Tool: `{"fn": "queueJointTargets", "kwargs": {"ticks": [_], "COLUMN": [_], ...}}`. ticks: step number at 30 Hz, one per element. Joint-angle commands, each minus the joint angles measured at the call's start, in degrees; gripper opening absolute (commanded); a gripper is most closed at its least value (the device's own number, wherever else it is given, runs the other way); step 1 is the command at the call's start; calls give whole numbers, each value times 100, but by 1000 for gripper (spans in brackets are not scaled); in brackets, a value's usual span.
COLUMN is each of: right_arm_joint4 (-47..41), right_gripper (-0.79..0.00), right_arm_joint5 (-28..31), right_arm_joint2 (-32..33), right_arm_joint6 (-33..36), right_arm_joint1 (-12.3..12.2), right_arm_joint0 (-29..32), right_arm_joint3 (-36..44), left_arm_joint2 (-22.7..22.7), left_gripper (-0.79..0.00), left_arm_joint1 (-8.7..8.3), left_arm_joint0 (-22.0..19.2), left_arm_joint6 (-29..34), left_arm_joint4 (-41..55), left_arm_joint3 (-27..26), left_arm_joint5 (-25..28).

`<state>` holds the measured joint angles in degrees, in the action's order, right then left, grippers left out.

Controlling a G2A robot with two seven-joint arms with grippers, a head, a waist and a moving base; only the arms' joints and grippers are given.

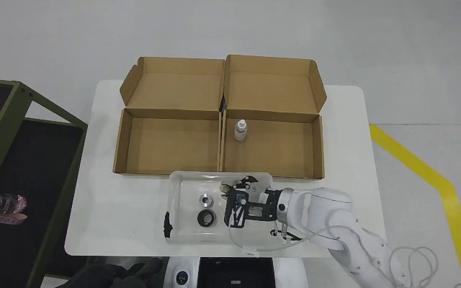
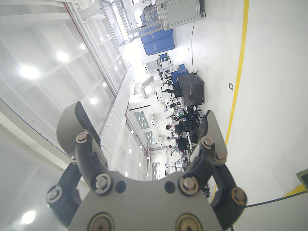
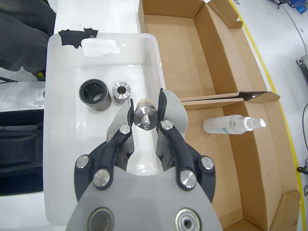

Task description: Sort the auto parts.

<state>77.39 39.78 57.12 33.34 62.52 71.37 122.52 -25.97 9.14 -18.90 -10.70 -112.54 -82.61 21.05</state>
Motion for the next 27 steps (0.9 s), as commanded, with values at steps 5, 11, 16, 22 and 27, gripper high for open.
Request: {"fn": "queueJointTargets", "kwargs": {"ticks": [5,11,16,22,27], "right_arm_joint4": [-30,-66,-105,-307,-450], "right_gripper": [-785,-785,-785,-785,-785], "right_arm_joint5": [-19,-80,-167,-259,-320], "right_arm_joint2": [252,436,598,716,748], "right_arm_joint6": [-374,-663,-847,-1043,-1167], "right_arm_joint1": [-29,-48,-59,-56,-43], "right_arm_joint0": [34,67,71,23,-71], "right_arm_joint3": [99,124,43,-170,-368], "left_arm_joint2": [0,0,0,0,0], "left_gripper": [0,0,0,0,0], "left_arm_joint1": [0,0,0,0,0], "left_arm_joint0": [0,0,0,0,0], "left_arm_joint6": [0,0,0,0,0], "left_arm_joint4": [0,0,0,0,0], "left_arm_joint3": [0,0,0,0,0], "left_arm_joint5": [0,0,0,0,0]}}
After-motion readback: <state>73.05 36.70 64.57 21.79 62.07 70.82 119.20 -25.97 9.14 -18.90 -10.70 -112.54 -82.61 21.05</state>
